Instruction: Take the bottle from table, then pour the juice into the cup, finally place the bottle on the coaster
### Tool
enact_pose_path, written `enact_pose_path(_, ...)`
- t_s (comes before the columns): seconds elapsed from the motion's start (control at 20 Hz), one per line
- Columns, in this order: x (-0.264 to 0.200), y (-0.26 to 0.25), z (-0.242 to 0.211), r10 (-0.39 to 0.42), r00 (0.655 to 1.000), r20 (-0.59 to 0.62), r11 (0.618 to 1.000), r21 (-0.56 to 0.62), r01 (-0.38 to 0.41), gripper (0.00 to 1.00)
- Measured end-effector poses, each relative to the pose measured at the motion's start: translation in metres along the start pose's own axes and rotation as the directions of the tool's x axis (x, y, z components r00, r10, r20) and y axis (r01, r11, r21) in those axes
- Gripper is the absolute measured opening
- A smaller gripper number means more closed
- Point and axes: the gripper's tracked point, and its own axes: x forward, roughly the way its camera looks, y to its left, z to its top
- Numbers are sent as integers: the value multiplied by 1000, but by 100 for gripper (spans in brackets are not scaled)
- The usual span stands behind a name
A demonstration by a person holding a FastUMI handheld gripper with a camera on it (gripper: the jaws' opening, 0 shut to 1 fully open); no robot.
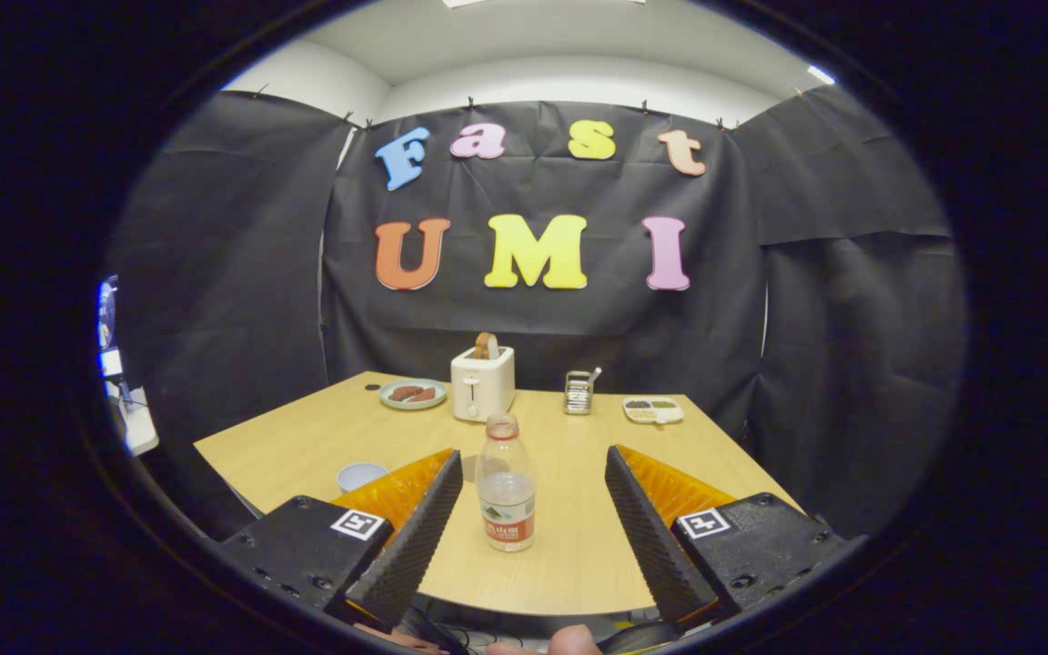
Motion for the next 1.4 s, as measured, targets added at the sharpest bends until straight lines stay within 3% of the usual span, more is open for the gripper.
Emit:
enact_pose_path(0.35,45,17,-76,25,990,-138,999,-41,-31,100)
enact_pose_path(0.8,108,24,-138,21,972,-235,999,37,-12,100)
enact_pose_path(1.2,153,19,-145,-10,970,-242,994,106,37,100)
enact_pose_path(1.4,160,19,-142,-23,975,-221,990,128,53,93)
